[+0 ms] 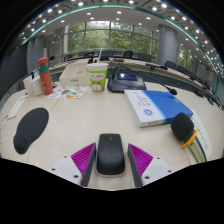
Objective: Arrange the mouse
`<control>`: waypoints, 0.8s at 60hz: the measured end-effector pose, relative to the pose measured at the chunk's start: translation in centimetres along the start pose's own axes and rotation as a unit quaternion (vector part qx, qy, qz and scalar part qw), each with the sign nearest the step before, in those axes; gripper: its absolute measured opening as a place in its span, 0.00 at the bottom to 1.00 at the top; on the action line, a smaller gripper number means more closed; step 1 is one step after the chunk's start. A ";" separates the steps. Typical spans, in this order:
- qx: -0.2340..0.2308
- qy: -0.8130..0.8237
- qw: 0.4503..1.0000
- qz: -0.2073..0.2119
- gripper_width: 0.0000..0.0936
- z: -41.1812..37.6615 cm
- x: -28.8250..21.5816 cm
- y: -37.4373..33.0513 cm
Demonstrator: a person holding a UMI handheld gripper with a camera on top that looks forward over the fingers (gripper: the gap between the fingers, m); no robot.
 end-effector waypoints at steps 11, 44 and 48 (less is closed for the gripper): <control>-0.014 0.000 1.000 -0.012 0.43 -0.5 -0.1 0.4; -0.013 0.059 0.996 0.058 0.33 -11.2 -13.7 -8.0; -0.030 0.059 0.996 0.055 0.33 -14.9 -14.5 -7.6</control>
Point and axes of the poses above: the point between the fingertips, and its own axes, seen from behind it with the camera up: z to the right, x down, y forward, the way the camera looks, the point moved 3 cm from there along -y, backward, against the way the camera looks, and after that the axes turned 1 degree about y, right-handed, at the moved point
